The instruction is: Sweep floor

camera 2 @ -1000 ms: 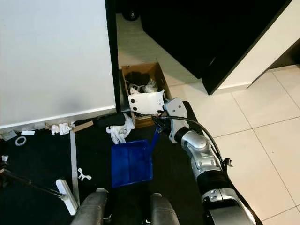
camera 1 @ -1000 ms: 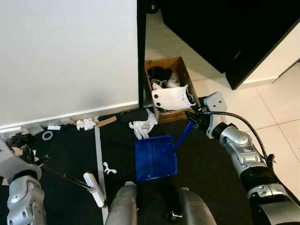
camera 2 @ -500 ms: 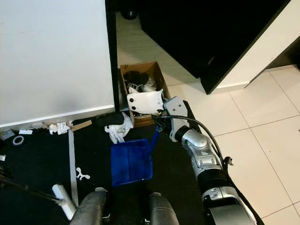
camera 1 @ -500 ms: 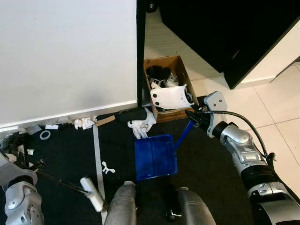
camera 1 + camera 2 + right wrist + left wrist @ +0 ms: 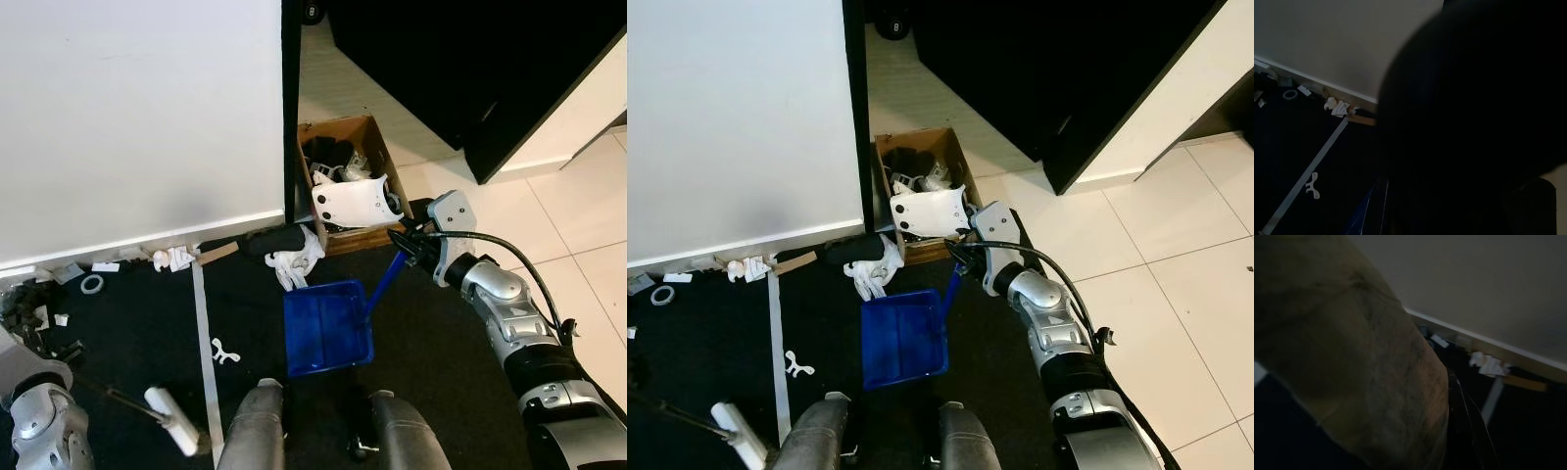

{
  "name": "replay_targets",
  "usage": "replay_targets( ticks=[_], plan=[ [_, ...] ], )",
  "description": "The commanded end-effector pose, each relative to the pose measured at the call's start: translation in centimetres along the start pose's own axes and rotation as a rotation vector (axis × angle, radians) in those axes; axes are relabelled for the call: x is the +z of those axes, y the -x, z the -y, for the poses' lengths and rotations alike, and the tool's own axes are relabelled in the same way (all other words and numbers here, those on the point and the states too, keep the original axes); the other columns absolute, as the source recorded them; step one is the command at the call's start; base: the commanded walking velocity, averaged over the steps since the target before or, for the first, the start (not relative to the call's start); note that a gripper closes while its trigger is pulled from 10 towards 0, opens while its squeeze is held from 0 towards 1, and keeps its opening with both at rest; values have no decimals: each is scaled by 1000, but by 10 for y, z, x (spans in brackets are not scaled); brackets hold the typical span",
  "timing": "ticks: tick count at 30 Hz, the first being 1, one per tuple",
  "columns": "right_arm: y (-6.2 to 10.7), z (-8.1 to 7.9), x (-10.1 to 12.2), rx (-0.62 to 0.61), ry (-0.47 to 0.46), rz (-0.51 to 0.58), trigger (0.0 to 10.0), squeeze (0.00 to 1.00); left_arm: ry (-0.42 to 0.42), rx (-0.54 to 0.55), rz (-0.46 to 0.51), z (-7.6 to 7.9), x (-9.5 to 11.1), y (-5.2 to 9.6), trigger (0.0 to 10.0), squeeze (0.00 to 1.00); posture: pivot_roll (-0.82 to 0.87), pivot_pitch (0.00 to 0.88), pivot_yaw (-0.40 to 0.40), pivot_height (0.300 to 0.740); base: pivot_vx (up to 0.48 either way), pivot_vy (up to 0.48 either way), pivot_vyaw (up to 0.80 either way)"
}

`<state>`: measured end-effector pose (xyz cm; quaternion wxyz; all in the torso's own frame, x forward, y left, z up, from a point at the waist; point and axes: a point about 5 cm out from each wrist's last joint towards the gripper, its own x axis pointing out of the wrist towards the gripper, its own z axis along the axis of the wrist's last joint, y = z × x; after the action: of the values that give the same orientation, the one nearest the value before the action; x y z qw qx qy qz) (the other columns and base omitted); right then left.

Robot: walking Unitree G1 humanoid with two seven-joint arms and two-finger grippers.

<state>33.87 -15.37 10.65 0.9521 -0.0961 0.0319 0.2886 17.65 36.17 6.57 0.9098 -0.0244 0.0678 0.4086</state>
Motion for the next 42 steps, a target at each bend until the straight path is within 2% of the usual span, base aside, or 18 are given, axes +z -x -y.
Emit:
replay_targets(
  ticks=[1,4,7,11,12,13,15,19,27,33,39,42],
  plan=[
    [7,6,-4,-35,-12,7,10000,0,-81,49,-4,-17,-3,0,10000,0,41,241,-44,740,0,0,0],
    [8,6,-4,-41,-13,9,10000,0,-62,19,-31,-12,-8,0,10000,0,32,241,-40,740,0,0,0],
    [11,8,-6,-48,-13,4,10000,0,-14,-70,-65,4,-14,2,10000,0,26,251,-35,740,0,0,0],
    [12,7,-9,-46,-7,-7,10000,0,19,-133,-83,16,-18,3,10000,0,22,256,-31,740,0,0,0],
    [13,5,-9,-45,-5,-6,10000,0,61,-193,-104,30,-22,7,10000,0,16,256,-28,740,0,0,0],
    [13,5,-9,-45,-5,-6,10000,0,61,-193,-104,30,-22,7,10000,0,16,256,-28,740,0,0,0],
    [13,5,-9,-46,-4,-3,10000,0,97,-232,-111,41,-22,9,10000,0,9,256,-25,740,0,0,0],
    [14,7,-8,-54,-4,1,10000,0,238,-313,-122,67,-19,13,10000,0,-2,251,-24,740,0,0,0],
    [17,11,-7,-72,-9,5,10000,0,363,-391,-99,95,-6,15,10000,0,5,246,-23,740,0,0,0],
    [15,10,-7,-70,12,0,10000,0,407,-447,-106,108,-2,18,10000,0,-4,252,-25,740,0,0,0],
    [15,10,-6,-68,20,-5,10000,0,428,-621,-140,135,2,28,10000,0,-5,254,-24,740,0,0,0],
    [15,10,-6,-70,18,-4,10000,0,413,-683,-139,141,7,31,10000,0,-5,253,-25,740,0,0,0]
  ],
)
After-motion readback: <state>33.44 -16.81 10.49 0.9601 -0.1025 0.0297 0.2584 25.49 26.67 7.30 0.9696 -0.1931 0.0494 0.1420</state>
